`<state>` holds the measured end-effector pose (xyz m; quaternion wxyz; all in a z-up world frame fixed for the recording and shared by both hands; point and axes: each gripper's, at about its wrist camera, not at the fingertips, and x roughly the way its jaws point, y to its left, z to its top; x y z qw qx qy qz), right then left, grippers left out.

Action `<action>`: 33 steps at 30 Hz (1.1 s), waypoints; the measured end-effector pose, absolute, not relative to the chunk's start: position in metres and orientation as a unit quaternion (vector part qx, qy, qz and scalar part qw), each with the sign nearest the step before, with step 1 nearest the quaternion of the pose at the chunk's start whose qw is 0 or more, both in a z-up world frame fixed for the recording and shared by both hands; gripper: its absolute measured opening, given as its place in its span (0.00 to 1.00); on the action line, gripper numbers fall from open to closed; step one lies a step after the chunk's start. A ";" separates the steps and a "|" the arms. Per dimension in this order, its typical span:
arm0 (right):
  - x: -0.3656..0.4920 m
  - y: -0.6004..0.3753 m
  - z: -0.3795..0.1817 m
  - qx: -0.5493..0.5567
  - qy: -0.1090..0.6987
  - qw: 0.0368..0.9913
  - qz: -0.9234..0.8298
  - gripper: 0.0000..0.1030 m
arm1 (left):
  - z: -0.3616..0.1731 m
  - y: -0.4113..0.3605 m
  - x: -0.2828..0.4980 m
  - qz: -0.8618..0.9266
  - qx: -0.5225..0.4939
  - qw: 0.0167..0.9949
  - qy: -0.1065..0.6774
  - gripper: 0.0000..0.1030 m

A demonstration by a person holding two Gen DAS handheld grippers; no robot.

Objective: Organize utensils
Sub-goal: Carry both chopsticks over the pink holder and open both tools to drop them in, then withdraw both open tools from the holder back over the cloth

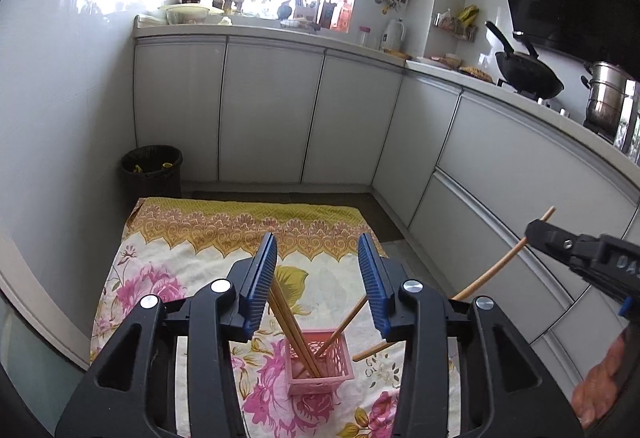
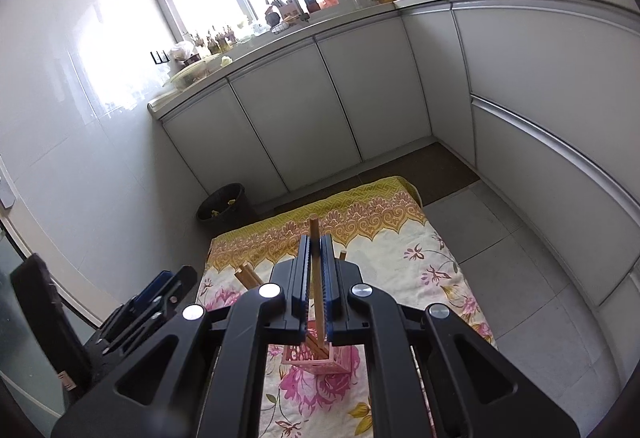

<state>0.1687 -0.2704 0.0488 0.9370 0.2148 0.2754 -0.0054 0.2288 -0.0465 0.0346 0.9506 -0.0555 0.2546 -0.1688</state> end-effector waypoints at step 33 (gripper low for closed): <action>0.164 -0.215 0.017 0.160 0.273 0.948 -0.031 0.73 | 0.043 0.018 0.172 -0.100 -0.084 0.964 0.231 0.72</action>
